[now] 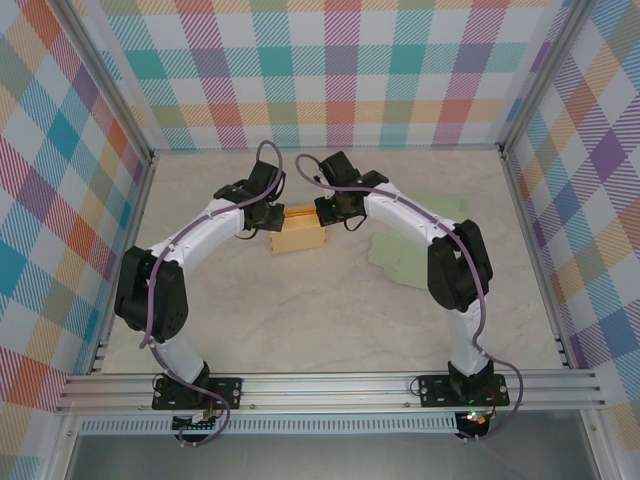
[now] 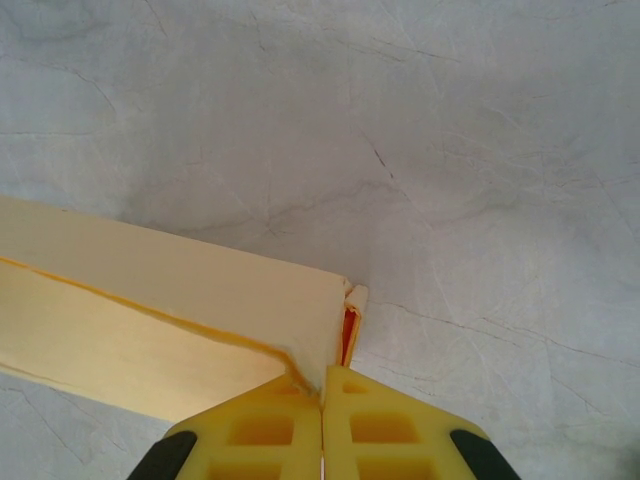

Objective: Fold the paper box

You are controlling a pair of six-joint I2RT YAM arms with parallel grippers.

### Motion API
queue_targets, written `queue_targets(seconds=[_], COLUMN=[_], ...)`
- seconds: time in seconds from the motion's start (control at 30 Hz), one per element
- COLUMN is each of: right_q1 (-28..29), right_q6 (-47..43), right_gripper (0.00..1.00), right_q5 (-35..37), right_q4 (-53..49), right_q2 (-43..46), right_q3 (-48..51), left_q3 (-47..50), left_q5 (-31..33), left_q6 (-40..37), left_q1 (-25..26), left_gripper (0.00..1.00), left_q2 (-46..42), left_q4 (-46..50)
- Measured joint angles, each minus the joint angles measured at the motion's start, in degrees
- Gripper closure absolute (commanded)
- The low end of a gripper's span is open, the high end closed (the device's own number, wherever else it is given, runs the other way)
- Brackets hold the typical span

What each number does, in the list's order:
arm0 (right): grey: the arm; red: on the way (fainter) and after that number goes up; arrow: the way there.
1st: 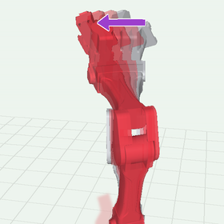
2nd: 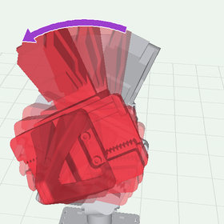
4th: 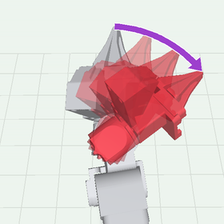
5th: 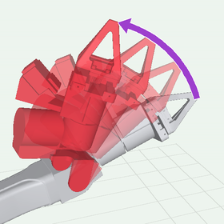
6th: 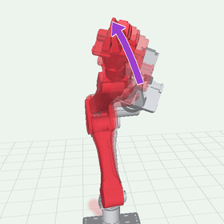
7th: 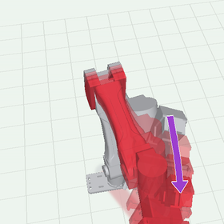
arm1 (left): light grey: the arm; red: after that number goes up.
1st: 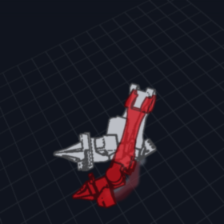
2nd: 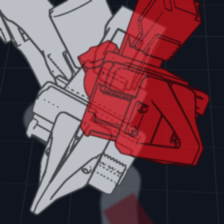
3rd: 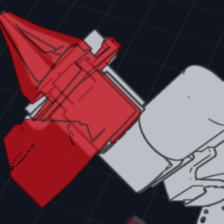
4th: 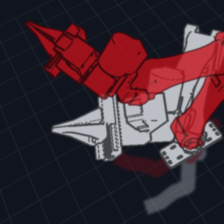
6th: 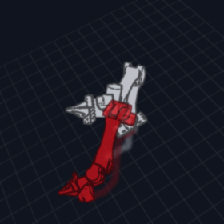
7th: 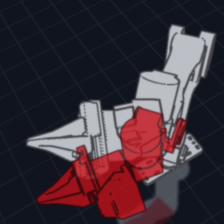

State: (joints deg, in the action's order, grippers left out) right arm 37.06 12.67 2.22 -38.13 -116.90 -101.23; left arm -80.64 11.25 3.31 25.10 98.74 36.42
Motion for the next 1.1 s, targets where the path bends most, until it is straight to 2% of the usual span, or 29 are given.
queue_targets(seconds=[0.23, 0.7, 0.93, 1.1], right_q1=[-0.02, -0.02, 0.04, 0.11], right_q6=[-0.04, -0.04, -0.26, -0.9], right_gripper=[0.9, 0.89, 0.81, 0.82], right_q5=[0.35, -0.26, -0.28, -0.31], right_q4=[-0.52, -0.96, -2.03, -2.1], right_q2=[-0.02, -0.04, -0.5, -0.5], right_q3=[0.02, 0.0, -0.02, -0.02], left_q3=[-2.47, -2.78, -2.89, -3.21], left_q5=[-0.09, -0.04, -0.68, -0.68], left_q6=[2.1, 3.37, 3.87, 4.42], left_q1=[0.0, -0.02, -0.02, -0.04], left_gripper=[0.84, 0.91, 0.96, 0.96], left_q2=[0.83, 2.54, 3.43, 3.65], left_q4=[1.31, 2.64, 2.6, 2.56])
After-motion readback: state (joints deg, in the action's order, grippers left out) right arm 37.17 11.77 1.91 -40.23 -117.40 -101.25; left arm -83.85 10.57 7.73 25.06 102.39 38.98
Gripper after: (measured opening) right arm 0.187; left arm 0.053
